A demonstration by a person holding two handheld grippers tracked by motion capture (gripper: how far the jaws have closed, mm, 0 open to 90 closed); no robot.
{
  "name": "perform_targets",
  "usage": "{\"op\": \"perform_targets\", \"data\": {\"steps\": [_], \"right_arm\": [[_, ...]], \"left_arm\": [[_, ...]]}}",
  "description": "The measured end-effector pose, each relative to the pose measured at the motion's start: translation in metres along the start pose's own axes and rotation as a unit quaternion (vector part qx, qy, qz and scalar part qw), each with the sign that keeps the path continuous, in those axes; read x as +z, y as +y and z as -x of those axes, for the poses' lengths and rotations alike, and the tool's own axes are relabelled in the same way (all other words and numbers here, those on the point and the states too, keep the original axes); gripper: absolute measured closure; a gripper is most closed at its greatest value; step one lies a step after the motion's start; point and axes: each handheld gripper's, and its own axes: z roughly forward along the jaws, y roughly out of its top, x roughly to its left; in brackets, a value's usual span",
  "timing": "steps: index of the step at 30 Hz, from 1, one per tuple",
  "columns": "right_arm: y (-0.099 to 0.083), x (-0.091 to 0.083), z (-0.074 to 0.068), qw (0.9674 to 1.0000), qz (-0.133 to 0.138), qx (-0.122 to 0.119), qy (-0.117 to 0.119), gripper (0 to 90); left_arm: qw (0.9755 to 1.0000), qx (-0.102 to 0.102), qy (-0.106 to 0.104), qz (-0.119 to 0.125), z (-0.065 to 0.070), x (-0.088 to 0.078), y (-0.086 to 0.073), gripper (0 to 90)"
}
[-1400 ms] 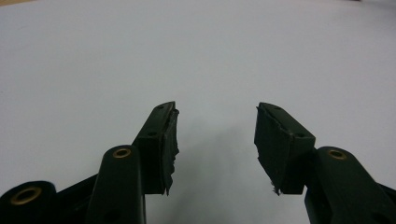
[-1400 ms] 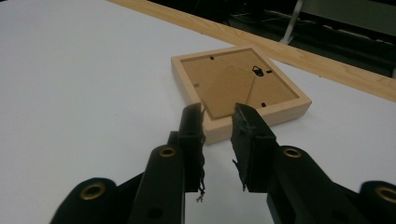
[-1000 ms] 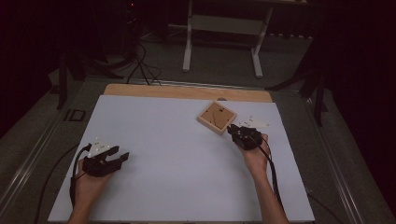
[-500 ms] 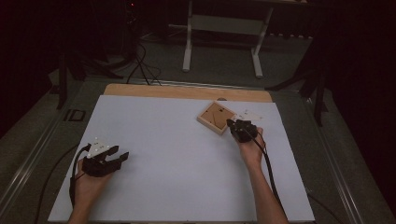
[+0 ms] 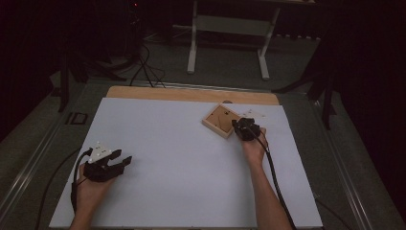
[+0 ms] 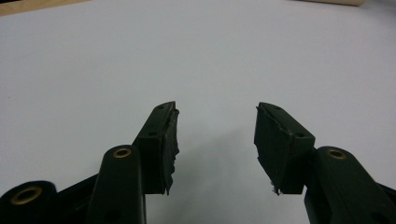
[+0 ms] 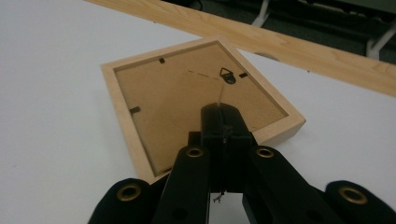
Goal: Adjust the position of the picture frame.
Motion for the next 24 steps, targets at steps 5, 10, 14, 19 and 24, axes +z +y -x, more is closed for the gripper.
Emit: {"op": "perform_targets", "data": {"steps": [5, 10, 14, 19, 24], "right_arm": [[0.000, 0.013, 0.000, 0.9998, -0.018, 0.005, -0.009, 89.8], [-0.001, 0.018, 0.001, 0.9994, -0.028, 0.008, -0.017, 89.8], [0.002, 0.025, -0.002, 0.9989, -0.039, -0.002, -0.026, 89.9], [0.004, 0.024, -0.002, 0.9985, -0.049, -0.001, -0.022, 90.0], [0.005, 0.020, -0.006, 0.9980, -0.062, -0.008, -0.014, 90.0]], "left_arm": [[1.0000, 0.000, 0.001, 0.001, 0.000, -0.001, 0.000, 49.2], [1.0000, 0.000, 0.002, 0.001, 0.000, -0.001, 0.000, 49.2], [1.0000, 0.001, 0.003, 0.001, 0.000, -0.001, 0.000, 49.2], [1.0000, 0.001, 0.004, 0.002, 0.000, -0.002, 0.000, 49.2], [1.0000, 0.003, 0.004, 0.001, 0.001, -0.001, 0.000, 49.2]]}}
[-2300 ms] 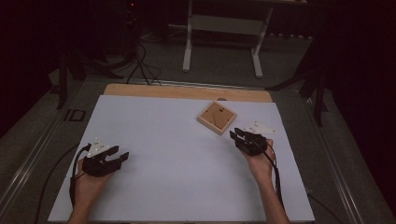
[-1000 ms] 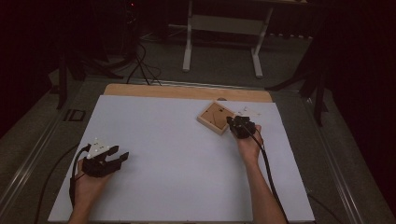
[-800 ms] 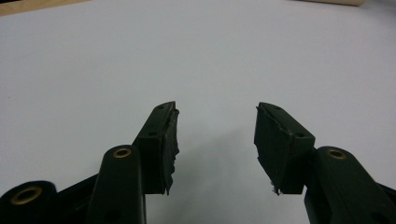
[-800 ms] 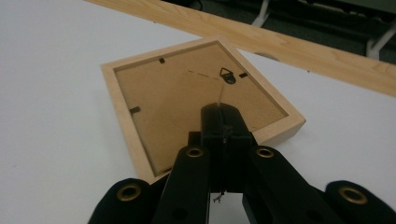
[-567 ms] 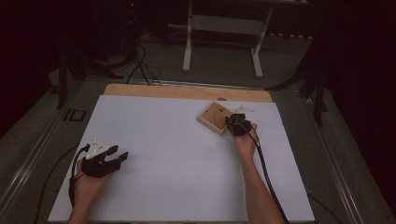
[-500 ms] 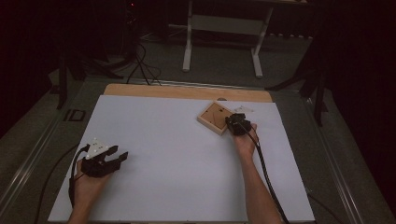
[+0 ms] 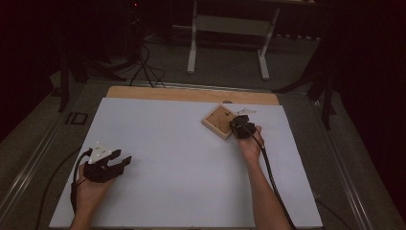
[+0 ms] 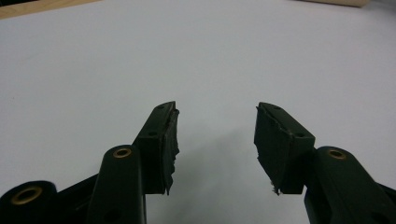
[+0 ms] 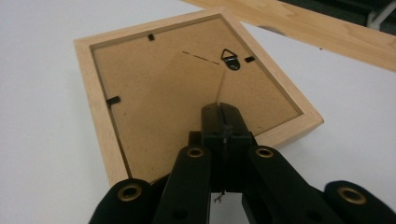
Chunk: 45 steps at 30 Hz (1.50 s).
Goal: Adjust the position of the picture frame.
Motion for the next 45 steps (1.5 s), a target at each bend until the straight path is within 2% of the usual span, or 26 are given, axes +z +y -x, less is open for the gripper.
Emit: {"op": "perform_targets", "data": {"steps": [4, 10, 17, 21, 23, 24, 27, 34, 35, 37, 39, 41, 43, 45], "right_arm": [[-0.001, -0.004, -0.005, 0.9999, -0.006, -0.008, 0.006, 90.0], [-0.008, -0.014, -0.021, 0.9995, -0.006, -0.019, 0.025, 90.0], [-0.012, -0.020, -0.033, 0.9991, -0.008, -0.015, 0.040, 90.0], [-0.016, -0.025, -0.043, 0.9980, -0.002, -0.012, 0.062, 90.0], [-0.016, -0.025, -0.043, 0.9980, -0.002, -0.012, 0.062, 90.0], [-0.019, -0.029, -0.052, 0.9972, 0.000, -0.024, 0.071, 90.0], [-0.021, -0.032, -0.061, 0.9961, 0.003, -0.040, 0.079, 90.0], [-0.026, -0.040, -0.078, 0.9937, 0.015, -0.057, 0.095, 90.0], [-0.026, -0.041, -0.079, 0.9934, 0.015, -0.060, 0.096, 90.0], [-0.026, -0.041, -0.081, 0.9907, 0.013, -0.066, 0.118, 90.0], [-0.024, -0.042, -0.083, 0.9899, 0.011, -0.087, 0.112, 90.0], [-0.022, -0.041, -0.081, 0.9886, 0.009, -0.090, 0.120, 90.0], [-0.021, -0.042, -0.076, 0.9901, 0.017, -0.090, 0.106, 90.0], [-0.018, -0.043, -0.067, 0.9919, 0.023, -0.080, 0.095, 90.0]], "left_arm": [[1.0000, 0.003, 0.001, -0.003, 0.000, 0.001, 0.000, 49.2], [1.0000, 0.006, 0.000, -0.005, 0.002, 0.003, 0.000, 49.2], [0.9999, 0.012, 0.000, -0.008, 0.003, 0.004, 0.001, 49.2], [0.9999, 0.013, -0.001, -0.007, 0.003, 0.005, 0.001, 49.2], [0.9999, 0.013, 0.000, -0.007, 0.003, 0.005, 0.001, 49.2], [0.9999, 0.014, -0.001, -0.005, 0.004, 0.005, 0.001, 49.2], [0.9999, 0.014, -0.001, -0.003, 0.004, 0.005, 0.002, 49.2], [0.9999, 0.015, 0.000, -0.002, 0.004, 0.005, 0.002, 49.3], [0.9999, 0.015, 0.000, -0.002, 0.004, 0.005, 0.002, 49.3], [0.9999, 0.016, 0.000, -0.003, 0.004, 0.005, 0.002, 49.3], [0.9999, 0.016, 0.000, -0.002, 0.004, 0.005, 0.002, 49.3], [0.9999, 0.016, 0.001, -0.001, 0.004, 0.004, 0.002, 49.3], [0.9999, 0.014, 0.000, 0.001, 0.003, 0.004, 0.002, 49.3], [0.9999, 0.013, 0.001, -0.001, 0.003, 0.004, 0.002, 49.3]]}}
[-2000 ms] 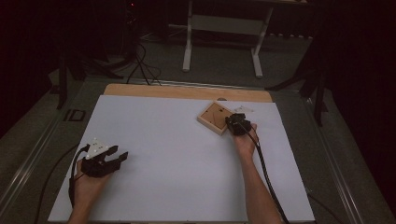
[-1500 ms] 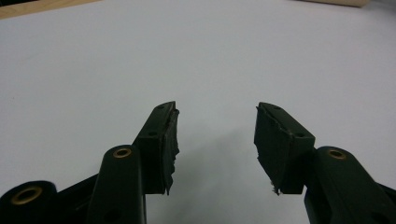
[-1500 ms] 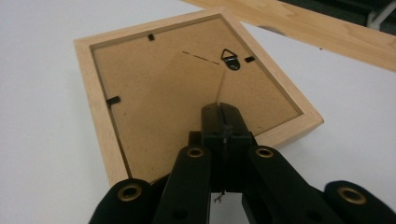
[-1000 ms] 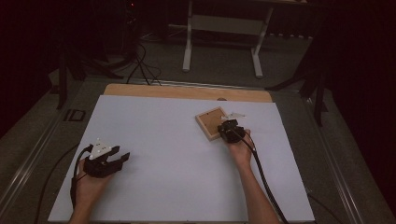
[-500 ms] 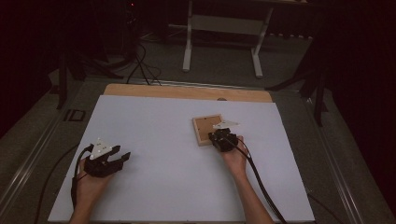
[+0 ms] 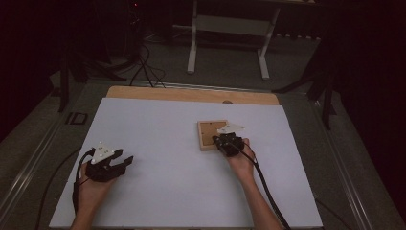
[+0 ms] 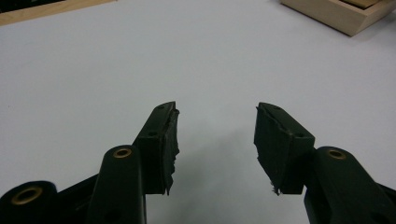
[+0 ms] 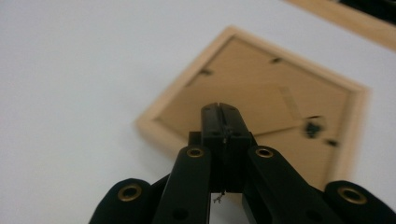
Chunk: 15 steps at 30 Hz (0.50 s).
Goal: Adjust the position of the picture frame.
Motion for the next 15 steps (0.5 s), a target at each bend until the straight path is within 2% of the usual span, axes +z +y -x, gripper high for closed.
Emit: {"op": "perform_targets", "data": {"steps": [3, 7, 9, 13, 15], "right_arm": [[0.000, -0.002, 0.016, 0.9996, -0.008, 0.010, -0.026, 90.0], [-0.003, -0.002, 0.027, 0.9989, -0.021, 0.020, -0.037, 90.0], [-0.005, 0.000, 0.028, 0.9988, -0.026, 0.020, -0.035, 90.0], [-0.008, 0.004, 0.020, 0.9992, -0.031, 0.015, -0.021, 90.0], [-0.008, 0.004, 0.018, 0.9994, -0.029, 0.018, -0.007, 90.0]], "left_arm": [[1.0000, 0.001, -0.001, 0.001, 0.000, 0.000, 0.000, 49.3], [1.0000, 0.000, 0.000, 0.001, 0.000, 0.000, 0.000, 49.3], [1.0000, 0.000, 0.001, 0.001, 0.000, 0.000, 0.000, 49.3], [1.0000, 0.001, 0.000, 0.001, 0.001, 0.000, 0.000, 49.3], [1.0000, 0.001, 0.001, 0.001, 0.001, 0.000, 0.000, 49.3]]}}
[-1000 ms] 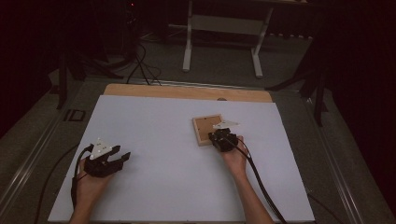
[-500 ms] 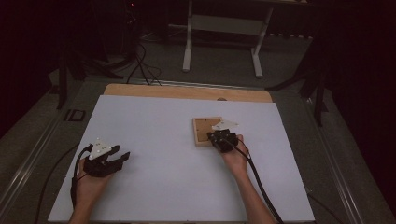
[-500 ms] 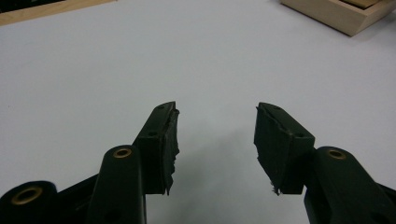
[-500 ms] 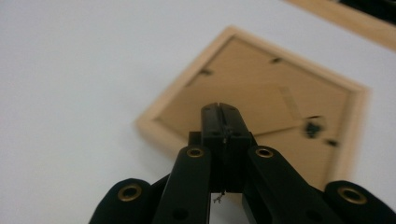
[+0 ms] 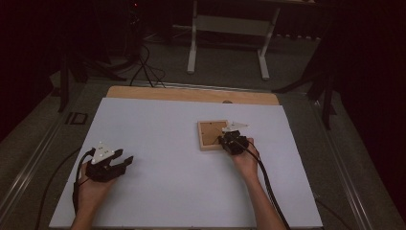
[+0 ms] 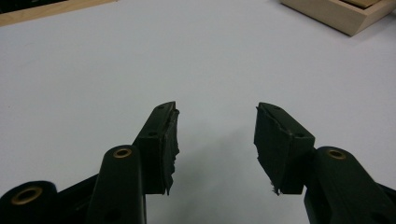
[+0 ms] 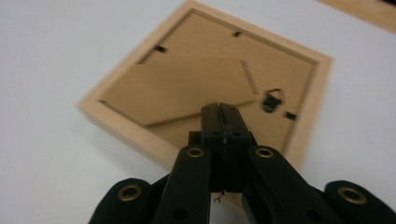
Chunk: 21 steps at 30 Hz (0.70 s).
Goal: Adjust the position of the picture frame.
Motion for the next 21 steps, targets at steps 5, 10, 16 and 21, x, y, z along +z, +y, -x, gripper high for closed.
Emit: {"op": "perform_targets", "data": {"steps": [5, 10, 16, 21], "right_arm": [[0.000, -0.002, -0.004, 1.0000, -0.005, -0.006, 0.005, 90.0], [-0.001, -0.005, -0.009, 0.9997, -0.011, -0.019, 0.010, 90.0], [-0.008, -0.011, -0.016, 0.9994, -0.002, -0.025, 0.023, 90.0], [-0.015, -0.019, -0.024, 0.9991, -0.001, -0.032, 0.029, 90.0]], "left_arm": [[1.0000, 0.001, 0.000, 0.000, 0.000, 0.000, 0.000, 49.2], [1.0000, 0.002, 0.001, -0.001, 0.000, 0.000, 0.000, 49.2], [1.0000, 0.004, 0.000, -0.003, 0.001, 0.001, 0.000, 49.3], [1.0000, 0.005, 0.001, -0.002, 0.001, 0.001, 0.000, 49.3]]}}
